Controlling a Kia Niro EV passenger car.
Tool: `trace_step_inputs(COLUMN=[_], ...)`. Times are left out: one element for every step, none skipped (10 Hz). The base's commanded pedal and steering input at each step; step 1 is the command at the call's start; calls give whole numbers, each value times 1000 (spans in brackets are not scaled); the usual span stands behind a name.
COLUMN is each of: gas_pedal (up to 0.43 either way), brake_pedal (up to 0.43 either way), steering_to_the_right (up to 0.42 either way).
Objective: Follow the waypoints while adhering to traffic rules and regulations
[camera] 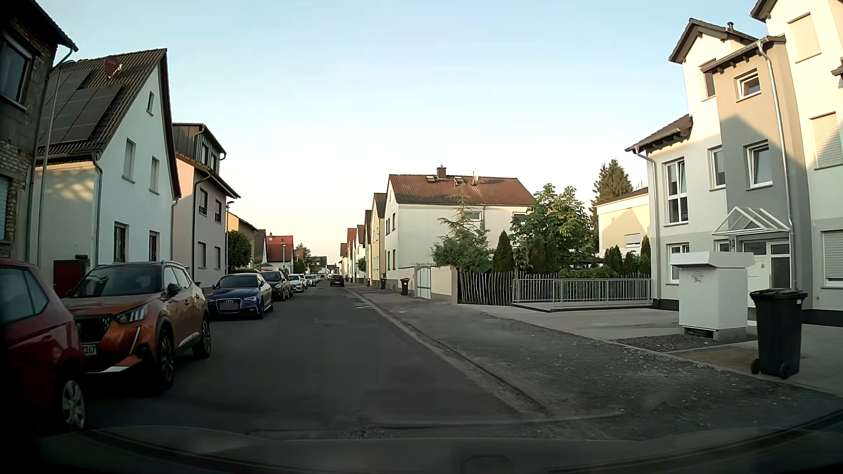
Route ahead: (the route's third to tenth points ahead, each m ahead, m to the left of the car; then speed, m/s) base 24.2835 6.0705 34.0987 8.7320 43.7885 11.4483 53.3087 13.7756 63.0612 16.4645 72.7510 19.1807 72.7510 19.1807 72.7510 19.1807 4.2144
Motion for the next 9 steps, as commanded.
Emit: trace_step_inputs(gas_pedal=[0,0,0,0,0,0,0,0,0], brake_pedal=[232,213,171,159,116,43,30,30,30], steering_to_the_right=[-48,-52,-64,-81,-94,-105,-114,-121,-123])
